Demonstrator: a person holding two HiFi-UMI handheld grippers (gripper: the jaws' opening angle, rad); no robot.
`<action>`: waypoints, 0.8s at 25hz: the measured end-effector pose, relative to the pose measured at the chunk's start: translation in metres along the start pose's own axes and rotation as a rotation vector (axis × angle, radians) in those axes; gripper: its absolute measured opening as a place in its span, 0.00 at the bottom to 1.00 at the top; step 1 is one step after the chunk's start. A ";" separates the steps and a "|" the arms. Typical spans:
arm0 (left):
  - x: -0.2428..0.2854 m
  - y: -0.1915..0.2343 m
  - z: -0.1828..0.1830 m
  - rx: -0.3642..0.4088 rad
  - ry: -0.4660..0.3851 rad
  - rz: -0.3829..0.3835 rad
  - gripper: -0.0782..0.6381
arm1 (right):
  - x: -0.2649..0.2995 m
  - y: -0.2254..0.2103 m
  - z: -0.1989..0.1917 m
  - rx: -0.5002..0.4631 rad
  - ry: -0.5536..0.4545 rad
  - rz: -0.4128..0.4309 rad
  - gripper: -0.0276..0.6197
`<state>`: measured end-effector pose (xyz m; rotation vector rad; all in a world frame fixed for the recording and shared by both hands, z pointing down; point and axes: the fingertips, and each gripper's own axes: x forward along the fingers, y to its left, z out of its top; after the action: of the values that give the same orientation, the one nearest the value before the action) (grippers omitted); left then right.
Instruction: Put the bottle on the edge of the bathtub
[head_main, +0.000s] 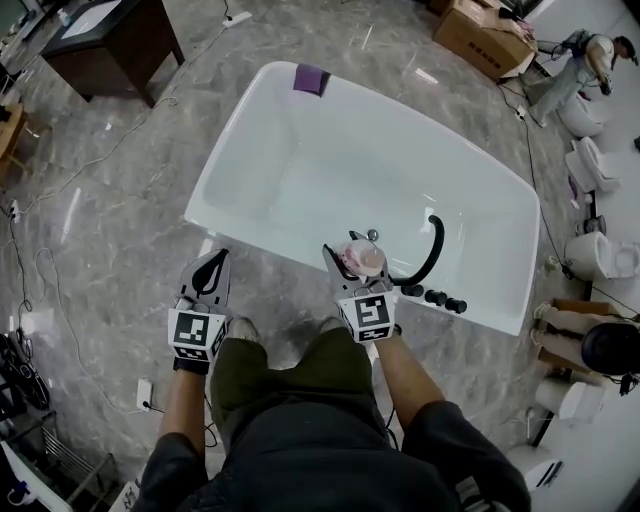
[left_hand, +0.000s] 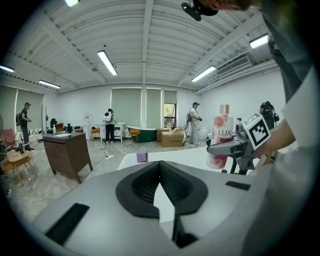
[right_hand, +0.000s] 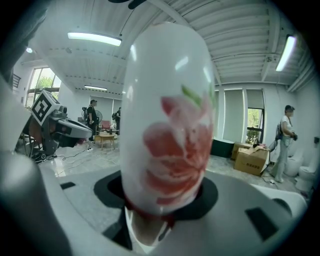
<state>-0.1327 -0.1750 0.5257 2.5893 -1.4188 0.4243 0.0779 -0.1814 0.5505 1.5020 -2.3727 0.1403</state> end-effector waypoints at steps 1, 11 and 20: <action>0.004 0.000 -0.008 -0.001 0.002 -0.001 0.11 | 0.003 0.000 -0.009 0.001 0.004 0.001 0.38; 0.035 -0.001 -0.077 -0.010 0.009 -0.014 0.11 | 0.026 0.013 -0.073 -0.007 -0.002 0.015 0.38; 0.062 -0.003 -0.127 -0.013 0.011 -0.033 0.11 | 0.044 0.017 -0.115 -0.004 -0.017 0.013 0.38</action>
<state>-0.1203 -0.1880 0.6656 2.5924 -1.3690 0.4230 0.0715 -0.1824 0.6748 1.4924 -2.3954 0.1263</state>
